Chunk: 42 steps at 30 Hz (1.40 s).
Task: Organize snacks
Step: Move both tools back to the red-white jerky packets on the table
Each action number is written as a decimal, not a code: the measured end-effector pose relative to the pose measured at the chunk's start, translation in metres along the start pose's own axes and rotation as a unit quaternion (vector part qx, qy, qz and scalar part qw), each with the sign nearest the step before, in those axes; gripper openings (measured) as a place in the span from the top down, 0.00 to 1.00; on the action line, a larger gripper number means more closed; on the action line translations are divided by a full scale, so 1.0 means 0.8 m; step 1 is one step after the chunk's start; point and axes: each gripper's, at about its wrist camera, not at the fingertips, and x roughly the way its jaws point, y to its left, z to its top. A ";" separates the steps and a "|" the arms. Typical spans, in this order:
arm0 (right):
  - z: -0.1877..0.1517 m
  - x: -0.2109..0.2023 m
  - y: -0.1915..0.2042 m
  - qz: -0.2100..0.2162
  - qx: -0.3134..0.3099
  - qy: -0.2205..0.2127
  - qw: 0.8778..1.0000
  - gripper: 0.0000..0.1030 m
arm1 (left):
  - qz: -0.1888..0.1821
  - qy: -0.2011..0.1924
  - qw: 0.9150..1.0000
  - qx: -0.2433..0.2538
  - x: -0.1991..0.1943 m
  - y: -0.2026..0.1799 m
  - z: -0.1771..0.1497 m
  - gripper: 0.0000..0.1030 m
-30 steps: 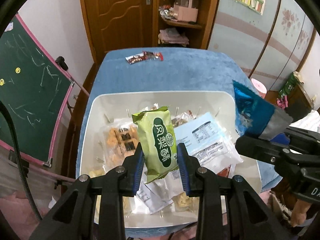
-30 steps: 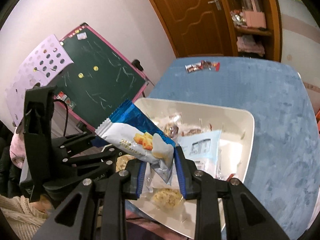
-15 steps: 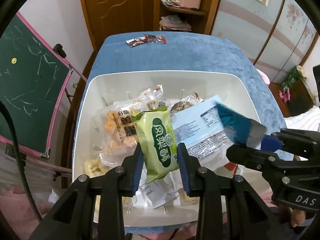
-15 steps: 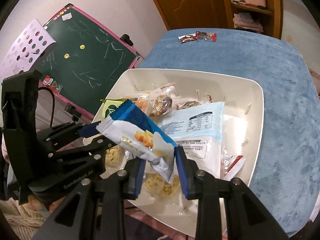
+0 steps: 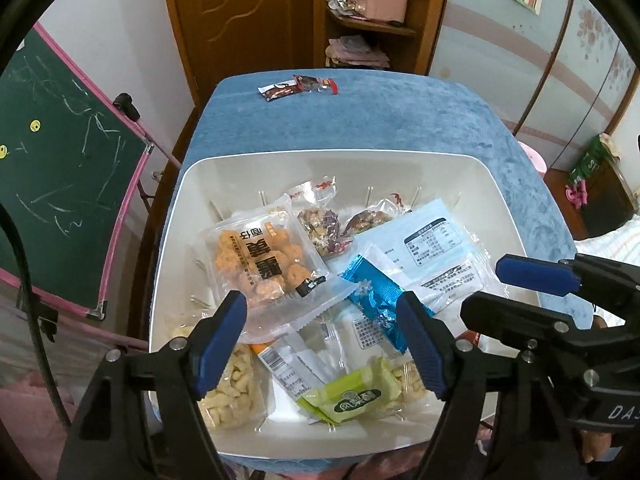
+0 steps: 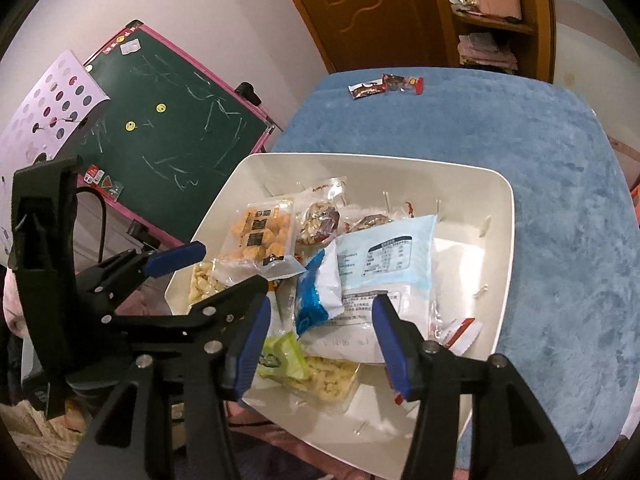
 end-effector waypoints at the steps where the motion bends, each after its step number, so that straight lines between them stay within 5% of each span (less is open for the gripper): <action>1: 0.000 -0.001 -0.001 -0.001 0.000 -0.001 1.000 0.48 | 0.000 -0.001 1.000 0.000 0.000 0.000 0.000 0.26; 17: 0.007 0.002 -0.006 -0.008 -0.008 -0.005 1.000 0.48 | 0.014 -0.005 1.000 0.014 0.006 -0.001 0.007 0.26; 28: 0.035 -0.006 0.004 -0.037 -0.049 -0.038 0.997 0.48 | 0.053 -0.068 0.994 0.062 -0.021 0.001 0.047 0.25; 35: 0.079 -0.015 0.000 -0.059 -0.073 -0.056 0.994 0.48 | 0.077 -0.095 0.988 0.093 -0.037 0.019 0.107 0.23; 42: 0.180 -0.044 -0.005 -0.098 -0.109 -0.095 0.985 0.48 | 0.107 -0.153 0.973 0.134 -0.070 0.032 0.216 0.22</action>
